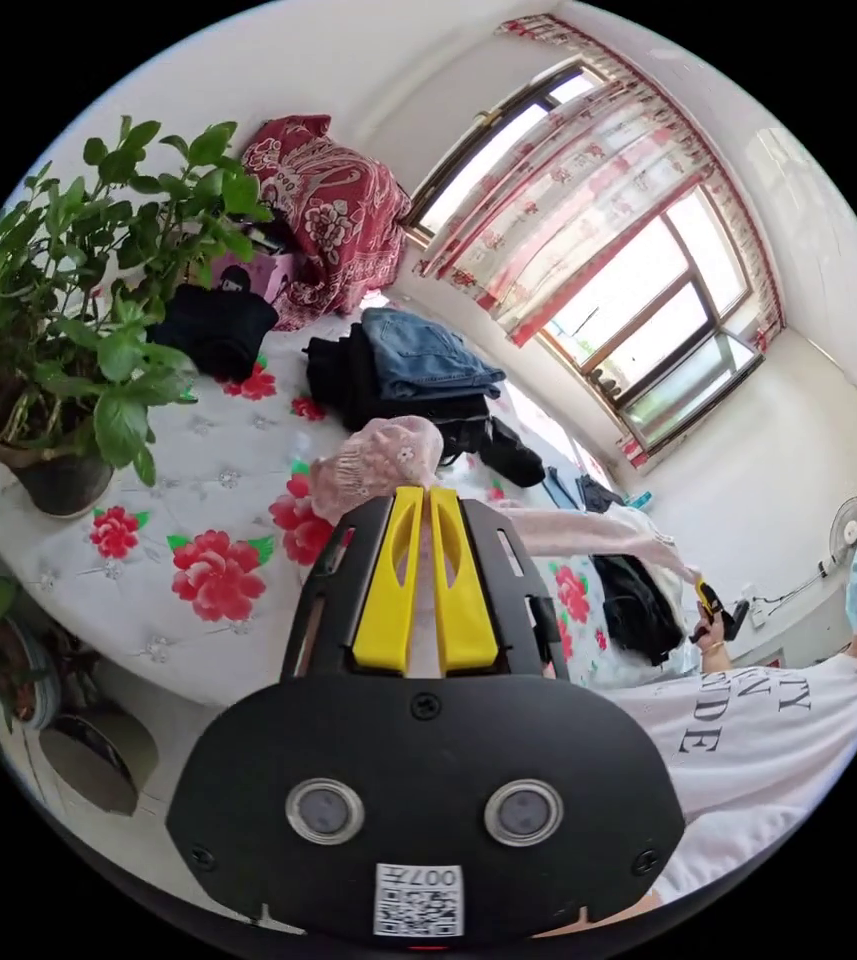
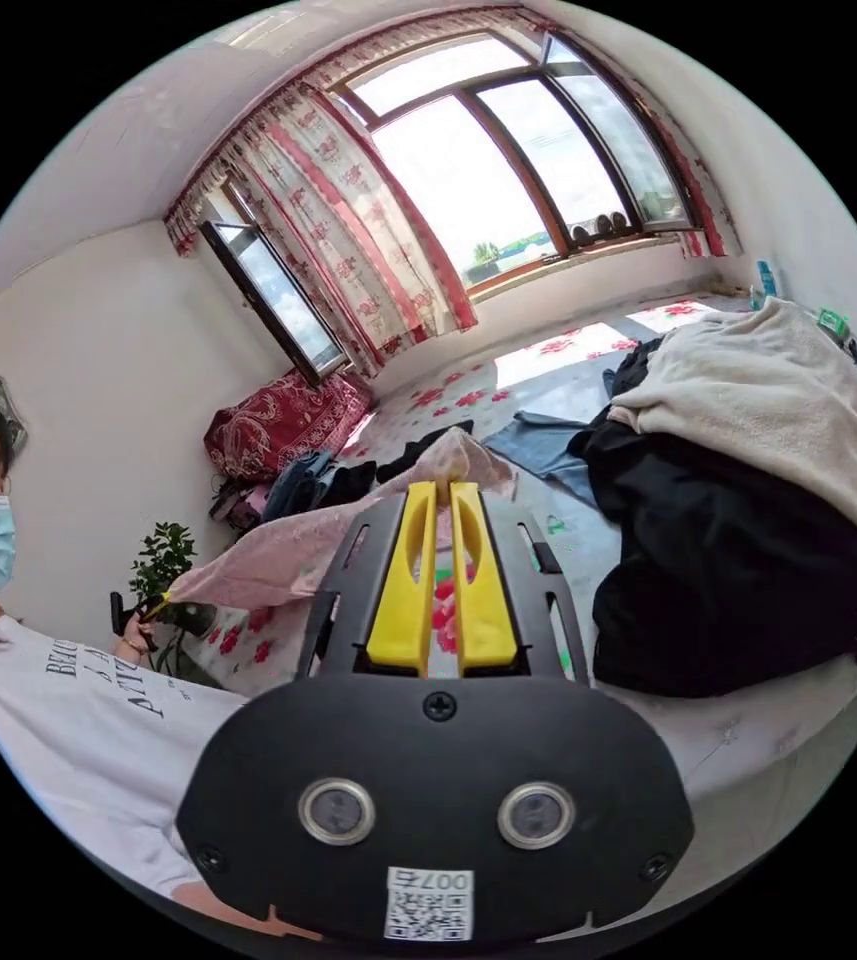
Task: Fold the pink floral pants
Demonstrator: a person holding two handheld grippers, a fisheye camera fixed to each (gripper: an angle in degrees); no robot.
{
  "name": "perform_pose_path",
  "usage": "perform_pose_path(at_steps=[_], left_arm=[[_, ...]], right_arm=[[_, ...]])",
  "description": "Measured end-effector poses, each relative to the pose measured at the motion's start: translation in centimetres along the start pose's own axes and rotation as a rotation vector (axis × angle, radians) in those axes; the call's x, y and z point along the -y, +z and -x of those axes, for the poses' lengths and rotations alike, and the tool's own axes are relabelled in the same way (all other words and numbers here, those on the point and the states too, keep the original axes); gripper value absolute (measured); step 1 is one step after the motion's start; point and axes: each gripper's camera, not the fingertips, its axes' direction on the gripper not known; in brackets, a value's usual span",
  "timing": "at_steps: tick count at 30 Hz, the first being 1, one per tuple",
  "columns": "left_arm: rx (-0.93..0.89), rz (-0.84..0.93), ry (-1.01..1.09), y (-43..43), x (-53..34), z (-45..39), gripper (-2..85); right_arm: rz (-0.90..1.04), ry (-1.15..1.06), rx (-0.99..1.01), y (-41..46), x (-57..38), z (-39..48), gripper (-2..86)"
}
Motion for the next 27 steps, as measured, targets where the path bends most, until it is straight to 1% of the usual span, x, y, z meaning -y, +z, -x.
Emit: perform_pose_path(at_steps=[3,5,6,8,10,11,12,15,17,19,21,24,27], left_arm=[[0.111,0.131,-0.056,1.7,-4.9,2.0,-0.8],[0.173,0.222,-0.226,4.1,-9.9,5.8,-0.6],[0.188,0.251,-0.283,4.9,-11.3,6.9,-0.5],[0.236,0.342,-0.486,7.8,-16.5,10.3,0.4],[0.235,0.353,-0.584,8.7,-19.3,11.6,2.3],[0.248,0.328,-0.614,8.3,-20.4,11.8,4.3],[0.256,0.309,-0.621,8.0,-20.7,11.7,4.6],[0.309,0.259,-0.597,6.0,-20.5,10.8,5.2],[0.394,0.239,-0.540,4.7,-19.2,9.4,5.0],[0.428,0.209,-0.483,4.5,-17.8,8.0,4.9],[0.435,0.194,-0.423,5.6,-16.2,6.6,5.1],[0.409,0.219,-0.321,9.7,-12.9,4.3,6.1],[0.375,0.254,-0.226,14.8,-9.3,2.6,7.7]], right_arm=[[0.177,0.050,-0.126,1.5,-4.0,-2.6,0.4],[0.331,0.124,-0.230,4.2,-8.9,-5.3,0.8],[0.369,0.160,-0.248,5.0,-10.3,-6.2,0.9],[0.538,0.290,-0.331,8.1,-15.7,-9.3,1.6],[0.639,0.332,-0.409,9.4,-18.7,-10.4,2.3],[0.667,0.336,-0.444,9.5,-19.7,-10.5,2.7],[0.660,0.334,-0.456,9.2,-20.0,-10.4,3.0],[0.524,0.337,-0.491,5.9,-18.9,-9.6,4.1],[0.424,0.321,-0.515,3.7,-17.0,-8.6,4.8],[0.381,0.280,-0.494,3.5,-15.6,-7.5,5.1],[0.371,0.237,-0.442,4.7,-14.1,-6.3,5.4],[0.391,0.163,-0.342,9.4,-11.7,-4.1,5.7],[0.445,0.080,-0.265,16.1,-9.0,-1.7,5.7]])
